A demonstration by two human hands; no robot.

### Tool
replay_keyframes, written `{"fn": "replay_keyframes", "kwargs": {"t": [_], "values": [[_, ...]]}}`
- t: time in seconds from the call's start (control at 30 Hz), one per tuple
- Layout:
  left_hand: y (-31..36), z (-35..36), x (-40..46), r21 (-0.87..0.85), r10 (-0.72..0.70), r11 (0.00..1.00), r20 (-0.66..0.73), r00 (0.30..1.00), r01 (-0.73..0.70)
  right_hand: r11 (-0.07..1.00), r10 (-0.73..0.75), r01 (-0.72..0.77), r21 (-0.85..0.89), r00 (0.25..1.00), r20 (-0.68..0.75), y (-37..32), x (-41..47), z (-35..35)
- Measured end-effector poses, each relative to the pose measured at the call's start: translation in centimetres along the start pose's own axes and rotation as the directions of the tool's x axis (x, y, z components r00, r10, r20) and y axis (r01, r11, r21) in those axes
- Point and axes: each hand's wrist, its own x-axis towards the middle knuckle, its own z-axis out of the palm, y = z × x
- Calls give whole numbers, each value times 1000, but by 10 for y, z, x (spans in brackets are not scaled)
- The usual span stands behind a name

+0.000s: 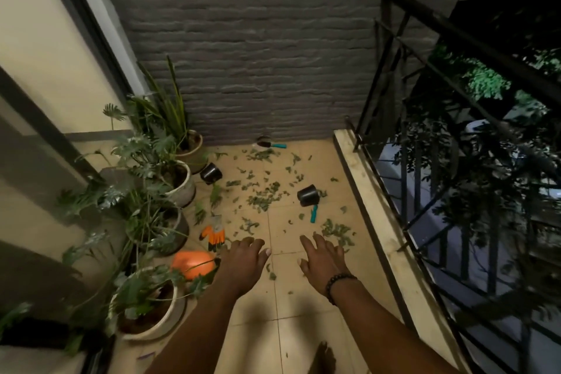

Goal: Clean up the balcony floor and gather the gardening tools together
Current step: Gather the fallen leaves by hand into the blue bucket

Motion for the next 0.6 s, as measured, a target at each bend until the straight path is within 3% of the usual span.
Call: {"fn": "replay_keyframes", "kwargs": {"t": [0.2,0.37,0.6], "values": [[17,-7,64,60,28,998,27,999,-29,1000,-3,5,-25,997,82,41,48,-5],[25,-1,138,11,4,1000,64,998,-5,999,35,-30,-35,990,135,69,110,-14],[-11,82,262,-21,-4,1000,106,994,6,995,99,-101,9,990,98,105,230,41]]}}
